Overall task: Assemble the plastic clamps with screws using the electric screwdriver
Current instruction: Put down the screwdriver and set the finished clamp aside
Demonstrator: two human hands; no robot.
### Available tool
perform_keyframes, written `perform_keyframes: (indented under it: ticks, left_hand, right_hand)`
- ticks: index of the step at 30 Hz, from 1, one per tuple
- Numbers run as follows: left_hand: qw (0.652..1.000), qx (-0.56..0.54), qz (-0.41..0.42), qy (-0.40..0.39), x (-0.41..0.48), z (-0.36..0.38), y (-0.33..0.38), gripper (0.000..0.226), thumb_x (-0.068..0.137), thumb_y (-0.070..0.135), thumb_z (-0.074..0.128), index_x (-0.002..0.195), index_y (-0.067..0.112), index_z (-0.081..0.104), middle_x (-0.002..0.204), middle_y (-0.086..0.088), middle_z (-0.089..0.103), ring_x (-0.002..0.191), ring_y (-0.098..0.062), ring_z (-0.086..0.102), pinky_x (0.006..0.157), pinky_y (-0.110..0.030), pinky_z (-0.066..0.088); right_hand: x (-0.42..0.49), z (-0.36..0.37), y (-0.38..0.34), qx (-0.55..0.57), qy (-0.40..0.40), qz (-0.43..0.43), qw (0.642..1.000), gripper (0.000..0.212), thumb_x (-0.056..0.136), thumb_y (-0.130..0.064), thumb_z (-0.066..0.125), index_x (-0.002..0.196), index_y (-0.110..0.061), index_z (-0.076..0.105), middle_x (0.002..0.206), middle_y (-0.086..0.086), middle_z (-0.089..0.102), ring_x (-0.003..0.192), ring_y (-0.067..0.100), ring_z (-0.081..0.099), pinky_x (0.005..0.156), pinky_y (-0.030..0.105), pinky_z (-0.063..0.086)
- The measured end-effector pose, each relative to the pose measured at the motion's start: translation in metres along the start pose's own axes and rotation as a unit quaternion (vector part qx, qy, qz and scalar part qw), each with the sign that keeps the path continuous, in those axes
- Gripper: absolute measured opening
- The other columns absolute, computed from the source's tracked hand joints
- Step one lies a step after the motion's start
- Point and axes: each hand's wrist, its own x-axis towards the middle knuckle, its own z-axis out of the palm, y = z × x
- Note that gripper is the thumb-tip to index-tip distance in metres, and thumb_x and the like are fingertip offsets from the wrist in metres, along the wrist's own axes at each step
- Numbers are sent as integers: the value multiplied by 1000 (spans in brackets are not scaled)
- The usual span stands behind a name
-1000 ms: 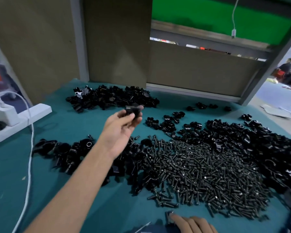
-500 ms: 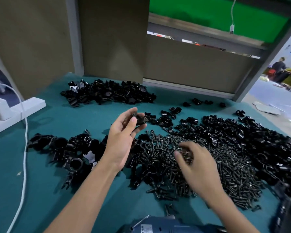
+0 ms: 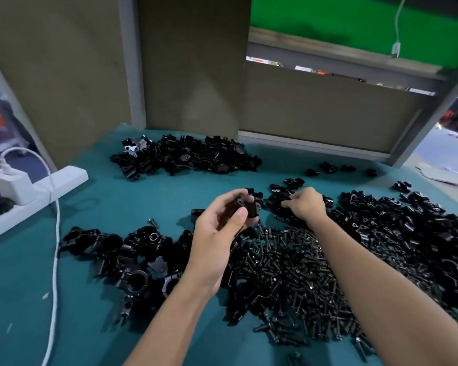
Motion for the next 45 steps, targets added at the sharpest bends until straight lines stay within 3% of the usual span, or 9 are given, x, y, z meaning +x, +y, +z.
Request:
perform_keyframes:
  ticks: [4, 10, 18, 22, 27, 32, 37, 40, 45]
  left_hand:
    - [999, 11, -7, -31, -4, 5, 0, 29, 86, 17, 62, 114, 17, 67, 112, -2, 73, 101, -23, 71, 92, -30, 55]
    - [996, 49, -40, -71, -17, 23, -10, 24, 94, 7, 61, 116, 16, 65, 112, -1, 73, 94, -23, 72, 87, -24, 54]
    - [967, 250, 2, -46, -24, 27, -22, 28, 97, 16, 60, 118, 33, 61, 123, 18, 64, 121, -1, 55, 109, -32, 42]
    - [984, 161, -44, -61, -28, 31, -25, 24, 99, 8, 56, 117, 22, 62, 116, 6, 70, 116, -8, 62, 100, -28, 47]
    - [989, -58, -126, -48, -33, 25, -22, 22, 96, -1, 52, 113, 9, 63, 102, -3, 75, 104, -12, 69, 89, -22, 54]
    - [976, -151, -156, -31, -30, 21, -16, 33, 82, 8, 58, 115, 1, 62, 108, -11, 72, 107, -17, 68, 87, -23, 56]
    - [958, -204, -198, -30, -31, 20, -15, 44, 86, 8, 56, 127, -8, 54, 124, -21, 65, 116, -23, 63, 90, -25, 55]
    - [952, -223, -207, -35, -31, 19, -15, 37, 86, 8, 56, 121, -6, 57, 112, -18, 70, 105, -21, 69, 86, -25, 57]
    - [976, -144, -156, -47, -31, 22, -17, 35, 82, 9, 60, 116, 2, 60, 115, -13, 70, 114, -22, 65, 91, -27, 55]
  right_hand:
    - [-12, -7, 8, 13, 76, -63, 995, 33, 82, -14, 78, 113, -5, 71, 87, 7, 69, 59, 0, 51, 65, 21, 43]
    - [-41, -29, 17, 43, 101, -100, 989, 33, 82, -21, 78, 111, -6, 70, 103, 11, 71, 94, 20, 65, 84, 22, 46]
    - [-137, -59, -4, 103, 51, -250, 962, 5, 80, -24, 78, 78, -21, 75, 53, -18, 60, 51, -3, 53, 47, 8, 38]
    - [-174, -62, -6, 142, 49, -289, 945, 5, 84, -28, 75, 84, -24, 76, 63, -16, 65, 61, 0, 58, 57, 10, 42]
    - [-180, -69, 3, 221, -111, -285, 926, 25, 87, -12, 70, 104, -30, 75, 98, 1, 64, 89, 19, 59, 81, 36, 52]
    - [-177, -73, 12, 282, -188, -301, 891, 41, 82, 0, 72, 112, -27, 71, 112, 7, 57, 93, 12, 58, 87, 22, 51]
    - [-177, -70, 14, 226, -142, -347, 899, 47, 79, 0, 74, 111, -34, 69, 108, -5, 61, 92, 5, 60, 87, 20, 50]
    - [-177, -67, 14, 171, -81, -385, 903, 33, 80, -19, 74, 113, -21, 71, 108, -9, 66, 105, 6, 61, 94, 24, 48]
    - [-178, -62, 14, 155, 4, -370, 916, 44, 88, -35, 55, 123, -10, 63, 106, -20, 60, 101, -4, 57, 89, 16, 46]
